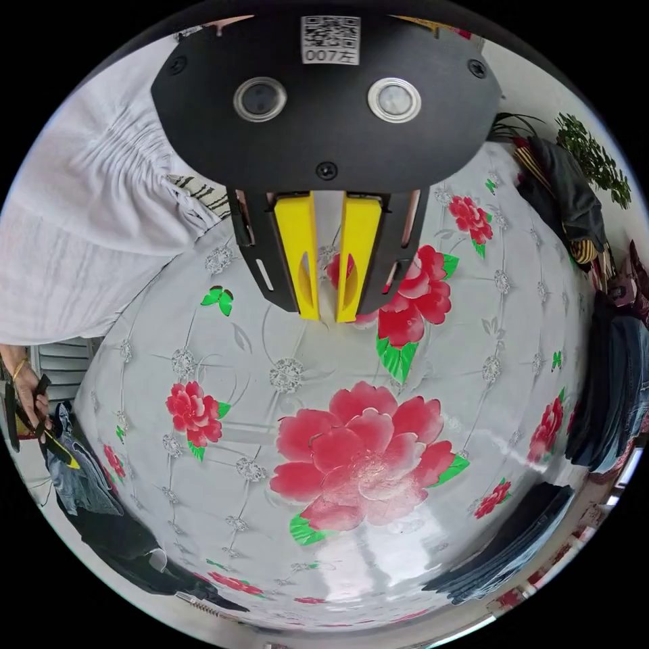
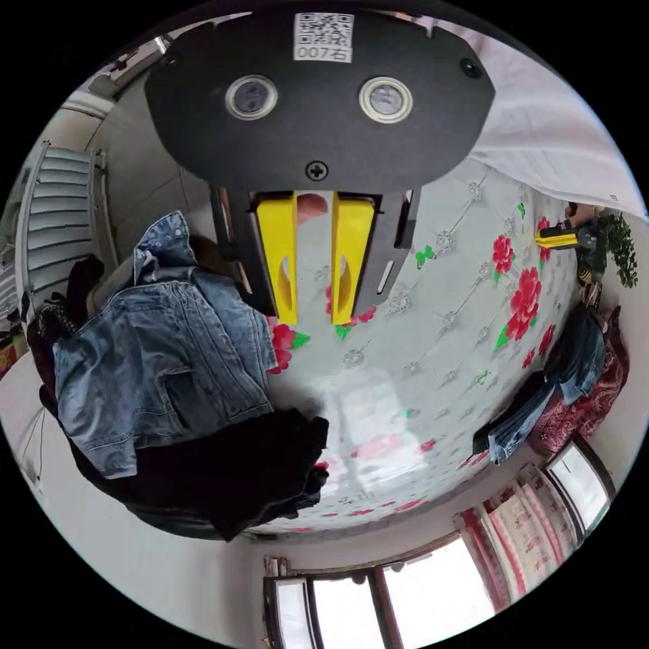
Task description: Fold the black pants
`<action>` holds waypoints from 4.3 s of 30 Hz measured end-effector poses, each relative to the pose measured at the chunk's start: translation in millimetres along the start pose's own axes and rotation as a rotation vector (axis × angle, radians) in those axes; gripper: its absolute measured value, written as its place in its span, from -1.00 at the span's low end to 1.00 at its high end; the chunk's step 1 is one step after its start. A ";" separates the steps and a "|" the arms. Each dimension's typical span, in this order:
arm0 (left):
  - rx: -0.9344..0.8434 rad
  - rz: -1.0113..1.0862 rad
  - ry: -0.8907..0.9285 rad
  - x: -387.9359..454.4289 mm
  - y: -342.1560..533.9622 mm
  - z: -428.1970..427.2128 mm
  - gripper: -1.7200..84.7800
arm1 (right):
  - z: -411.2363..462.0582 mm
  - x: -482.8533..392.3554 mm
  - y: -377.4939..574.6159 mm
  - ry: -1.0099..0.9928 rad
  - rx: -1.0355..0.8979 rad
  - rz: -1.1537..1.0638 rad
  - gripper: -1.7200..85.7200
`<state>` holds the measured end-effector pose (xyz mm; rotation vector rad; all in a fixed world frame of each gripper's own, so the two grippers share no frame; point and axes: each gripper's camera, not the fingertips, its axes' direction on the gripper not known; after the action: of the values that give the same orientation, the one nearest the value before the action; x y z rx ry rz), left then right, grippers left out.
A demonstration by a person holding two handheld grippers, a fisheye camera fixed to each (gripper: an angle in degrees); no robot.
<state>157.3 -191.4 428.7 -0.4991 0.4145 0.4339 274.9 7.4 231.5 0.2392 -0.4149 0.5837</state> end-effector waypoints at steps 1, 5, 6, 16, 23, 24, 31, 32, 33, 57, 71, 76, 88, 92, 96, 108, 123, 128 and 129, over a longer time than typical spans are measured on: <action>0.003 -0.017 0.005 0.4 2.4 -0.2 -0.87 | -7.7 10.0 -5.8 0.002 0.047 0.030 -0.78; 0.011 -0.068 0.016 2.1 12.4 -1.0 -0.87 | -29.8 15.7 -50.9 0.073 0.212 -0.010 -0.73; 0.012 -0.083 0.020 1.9 14.0 -1.1 -0.87 | -32.3 15.1 -59.7 0.083 0.234 -0.016 -0.73; 0.062 -0.390 0.042 12.3 61.7 -2.9 -0.96 | 48.8 55.4 -184.9 0.297 -0.025 0.026 -0.76; 0.150 -0.435 0.267 14.6 123.7 0.8 -0.85 | 73.5 58.8 -110.0 0.160 -0.012 -0.052 -0.86; 0.156 -0.432 0.286 15.2 127.9 0.9 -0.84 | 68.0 57.3 -107.2 0.109 -0.003 -0.051 -0.87; 0.402 -0.259 0.347 36.9 158.1 -51.7 -0.68 | -28.8 -20.1 -87.3 -0.634 0.120 -0.292 -0.94; 0.472 -0.215 0.328 40.5 164.1 -70.0 -0.64 | -42.8 -48.0 -76.3 -0.724 0.107 -0.397 -0.95; 0.504 -0.199 0.319 41.6 167.7 -78.7 -0.62 | -49.1 -62.5 -68.9 -0.776 0.097 -0.454 -0.95; 1.071 -1.018 0.302 -162.6 499.5 -160.1 -0.97 | 11.4 -69.7 -21.3 -0.320 -0.175 -0.355 -0.87; 0.427 -1.008 0.097 -227.1 445.8 -90.9 -0.70 | 69.5 -124.7 11.0 -0.106 -0.363 -0.457 -0.80; 0.326 -1.061 0.124 -255.1 439.0 -59.9 -0.70 | 82.4 -132.5 25.4 -0.042 -0.375 -0.557 -0.88; 0.498 -1.069 0.249 -275.7 449.1 -84.6 -0.98 | -4.5 -102.7 -24.2 -0.272 -0.091 -0.459 -0.96; 0.562 -1.022 0.270 -264.0 469.2 -114.4 -0.98 | -29.8 -94.8 -21.7 -0.314 -0.011 -0.469 -0.96; 0.754 -0.912 0.364 -254.9 489.7 -149.5 -0.97 | -65.5 -68.0 -23.2 -0.417 0.122 -0.402 -0.96; 0.520 -0.955 0.275 -250.9 479.0 -135.6 -0.65 | -65.9 -3.9 -0.6 -0.425 0.034 -0.287 -0.96; 0.242 -0.769 -0.046 -280.3 369.0 -139.5 -0.95 | -65.8 3.3 -7.1 -0.422 0.024 -0.301 -0.96; 0.165 -0.756 0.050 -281.3 373.7 -119.2 -0.66 | -54.2 4.6 -12.8 -0.421 0.007 -0.297 -0.97; 0.140 -0.760 0.069 -282.4 371.5 -112.5 -0.65 | -50.7 4.8 -14.3 -0.422 -0.003 -0.292 -0.97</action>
<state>-289.0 -40.1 338.0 -0.4971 0.2901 -0.3438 302.5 15.0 187.1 0.4150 -0.7730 0.2420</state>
